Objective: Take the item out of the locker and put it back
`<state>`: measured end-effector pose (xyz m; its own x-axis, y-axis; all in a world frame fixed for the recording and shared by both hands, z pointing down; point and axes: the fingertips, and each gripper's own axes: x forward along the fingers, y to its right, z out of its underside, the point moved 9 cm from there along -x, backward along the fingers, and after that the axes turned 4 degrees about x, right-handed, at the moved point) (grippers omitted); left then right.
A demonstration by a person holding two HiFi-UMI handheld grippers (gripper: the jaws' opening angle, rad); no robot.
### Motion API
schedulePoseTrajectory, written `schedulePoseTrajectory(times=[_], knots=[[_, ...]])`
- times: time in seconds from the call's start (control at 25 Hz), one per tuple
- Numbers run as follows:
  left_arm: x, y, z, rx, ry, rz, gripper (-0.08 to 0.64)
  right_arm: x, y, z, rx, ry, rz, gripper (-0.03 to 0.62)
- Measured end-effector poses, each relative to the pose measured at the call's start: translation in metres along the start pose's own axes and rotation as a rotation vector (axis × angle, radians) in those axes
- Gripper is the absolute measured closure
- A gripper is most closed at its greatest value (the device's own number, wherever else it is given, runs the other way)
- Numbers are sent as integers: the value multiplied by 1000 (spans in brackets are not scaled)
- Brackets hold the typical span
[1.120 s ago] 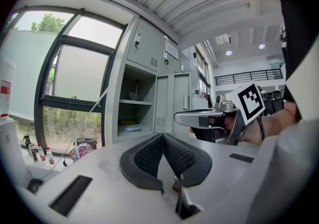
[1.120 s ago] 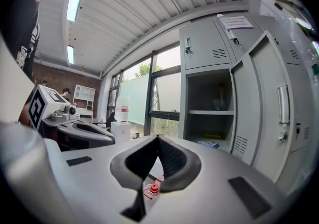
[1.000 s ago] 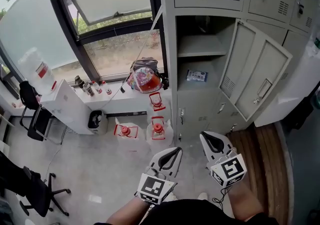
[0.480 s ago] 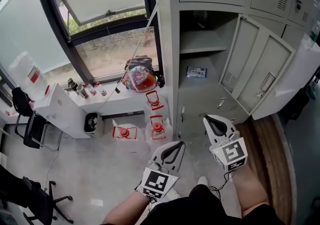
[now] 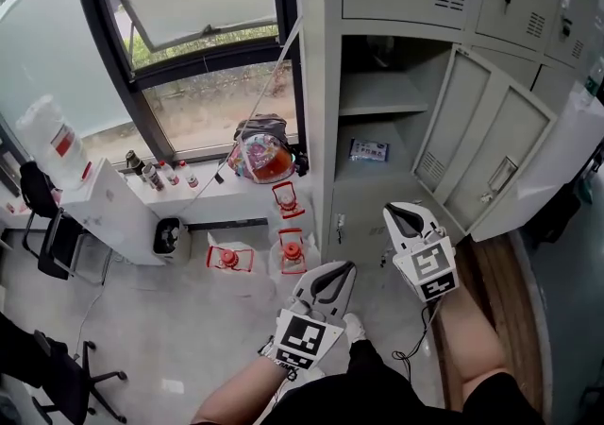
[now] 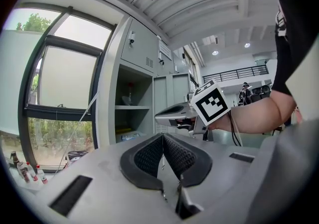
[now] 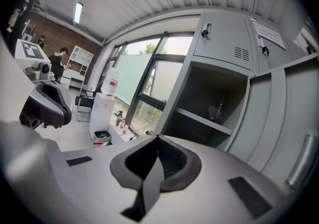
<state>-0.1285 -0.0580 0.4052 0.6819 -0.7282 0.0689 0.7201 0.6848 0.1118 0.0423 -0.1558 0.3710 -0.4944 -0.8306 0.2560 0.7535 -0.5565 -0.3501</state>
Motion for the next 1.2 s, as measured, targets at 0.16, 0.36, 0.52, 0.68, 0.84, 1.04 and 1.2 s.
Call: schedulePoseTrajectory(times=[0.16, 0.36, 0.52, 0.68, 0.84, 1.04, 1.2], knots=[[21, -6, 0, 2, -7, -12, 545, 24, 22, 8, -20, -34, -21, 538], [51, -19, 2, -11, -23, -27, 545, 61, 49, 19, -46, -84, -60, 534], [73, -30, 8, -20, -41, -31, 545, 95, 67, 33, -75, -139, -88, 445], [92, -39, 13, -34, -56, -36, 545, 129, 77, 49, -158, -225, -96, 376], [105, -47, 17, -41, -69, -40, 545, 158, 87, 59, -247, -296, -66, 356], [115, -59, 23, -47, -88, -52, 545, 188, 94, 70, -363, -378, -28, 353], [122, -69, 27, -49, -103, -57, 545, 206, 96, 78, -426, -427, -23, 350]])
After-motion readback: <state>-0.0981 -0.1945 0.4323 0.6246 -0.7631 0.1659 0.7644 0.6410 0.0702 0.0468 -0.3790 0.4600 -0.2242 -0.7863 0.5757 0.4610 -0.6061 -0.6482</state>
